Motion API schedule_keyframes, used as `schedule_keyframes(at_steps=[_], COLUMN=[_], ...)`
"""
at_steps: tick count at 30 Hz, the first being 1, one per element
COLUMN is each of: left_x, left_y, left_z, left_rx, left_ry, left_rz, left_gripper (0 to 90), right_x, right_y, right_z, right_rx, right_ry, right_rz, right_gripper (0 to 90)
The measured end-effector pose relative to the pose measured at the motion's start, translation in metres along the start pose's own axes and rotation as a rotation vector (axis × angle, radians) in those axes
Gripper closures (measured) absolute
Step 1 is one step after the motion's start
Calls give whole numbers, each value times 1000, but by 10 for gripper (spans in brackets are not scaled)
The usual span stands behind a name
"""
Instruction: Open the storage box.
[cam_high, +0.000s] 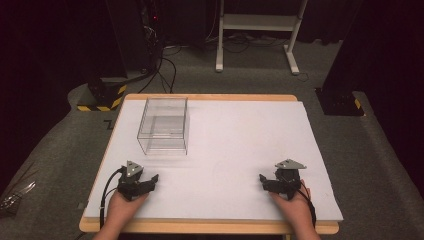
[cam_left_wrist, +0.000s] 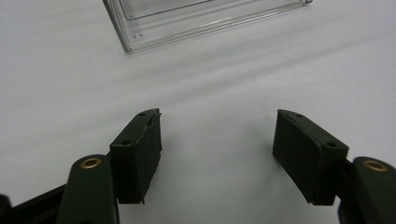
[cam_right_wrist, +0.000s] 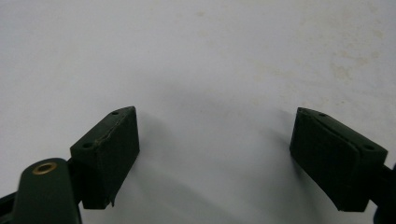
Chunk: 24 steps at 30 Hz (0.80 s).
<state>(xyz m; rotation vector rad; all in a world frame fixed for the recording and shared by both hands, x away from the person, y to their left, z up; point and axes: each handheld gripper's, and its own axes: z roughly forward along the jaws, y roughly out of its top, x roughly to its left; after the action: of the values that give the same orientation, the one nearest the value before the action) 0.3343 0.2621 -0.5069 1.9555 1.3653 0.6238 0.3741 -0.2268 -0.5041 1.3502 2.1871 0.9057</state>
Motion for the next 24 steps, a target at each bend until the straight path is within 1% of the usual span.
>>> schedule_keyframes(at_steps=[13, 24], left_x=[0, 1], left_y=[0, 2], left_z=[0, 0], left_rx=[0, 11], left_ry=[1, -7], left_rz=[-5, -9], left_gripper=[326, 317], right_x=[0, 0], right_y=[0, 0], right_z=[0, 0], right_rx=[0, -1], right_ry=[0, 0], right_rz=[0, 1], right_gripper=[154, 155])
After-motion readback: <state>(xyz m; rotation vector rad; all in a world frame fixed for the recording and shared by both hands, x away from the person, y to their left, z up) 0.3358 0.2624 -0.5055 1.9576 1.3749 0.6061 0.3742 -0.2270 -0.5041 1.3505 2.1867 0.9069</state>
